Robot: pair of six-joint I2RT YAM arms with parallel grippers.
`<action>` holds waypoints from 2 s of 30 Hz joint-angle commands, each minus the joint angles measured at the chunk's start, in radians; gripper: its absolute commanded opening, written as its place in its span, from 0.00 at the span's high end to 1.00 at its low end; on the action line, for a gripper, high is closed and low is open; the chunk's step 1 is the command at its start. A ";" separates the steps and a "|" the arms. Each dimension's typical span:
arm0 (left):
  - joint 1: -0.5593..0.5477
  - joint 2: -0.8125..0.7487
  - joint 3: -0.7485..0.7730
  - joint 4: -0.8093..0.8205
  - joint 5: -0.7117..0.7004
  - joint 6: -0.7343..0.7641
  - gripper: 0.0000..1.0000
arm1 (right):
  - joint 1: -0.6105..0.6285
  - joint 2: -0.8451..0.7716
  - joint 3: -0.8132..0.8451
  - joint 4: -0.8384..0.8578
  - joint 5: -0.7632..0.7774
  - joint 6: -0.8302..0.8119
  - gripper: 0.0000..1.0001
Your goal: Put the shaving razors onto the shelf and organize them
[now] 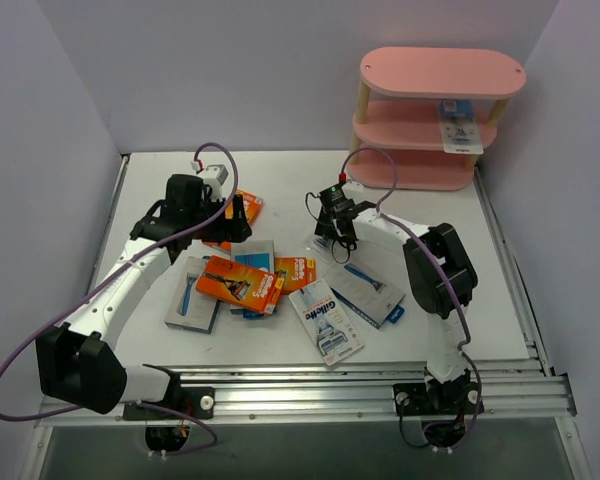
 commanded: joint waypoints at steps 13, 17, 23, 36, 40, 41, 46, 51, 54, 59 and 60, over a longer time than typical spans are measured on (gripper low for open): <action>-0.013 -0.024 0.019 0.033 0.049 -0.015 0.06 | 0.016 0.113 0.109 -0.041 0.036 0.002 0.72; -0.015 -0.019 0.019 0.033 0.052 -0.015 0.06 | 0.016 0.119 0.140 -0.019 -0.027 -0.080 0.90; -0.018 -0.008 0.021 0.031 0.049 -0.012 0.06 | 0.001 0.131 0.263 -0.097 -0.063 -0.235 1.00; -0.018 0.002 0.027 0.020 0.021 0.005 0.06 | -0.079 -0.070 0.312 -0.246 -0.243 -0.505 1.00; -0.018 0.007 0.028 0.019 0.016 0.009 0.06 | -0.094 -0.232 0.168 -0.263 -0.301 -0.602 1.00; -0.018 0.010 0.028 0.019 0.016 0.011 0.06 | -0.096 -0.261 0.136 -0.260 -0.327 -0.625 1.00; -0.016 0.016 0.034 0.013 0.012 0.017 0.06 | -0.099 -0.419 -0.004 -0.281 -0.418 -0.787 1.00; -0.016 0.010 0.034 0.007 -0.002 0.024 0.06 | -0.090 -0.505 -0.055 -0.306 -0.482 -0.915 1.00; -0.016 0.004 0.034 0.005 -0.014 0.029 0.06 | -0.057 -0.554 -0.087 -0.303 -0.520 -1.015 1.00; -0.016 0.008 0.036 0.002 -0.020 0.031 0.06 | 0.007 -0.588 -0.156 -0.335 -0.599 -1.159 1.00; -0.016 0.008 0.036 0.000 -0.017 0.031 0.06 | 0.018 -0.582 -0.160 -0.343 -0.596 -1.171 1.00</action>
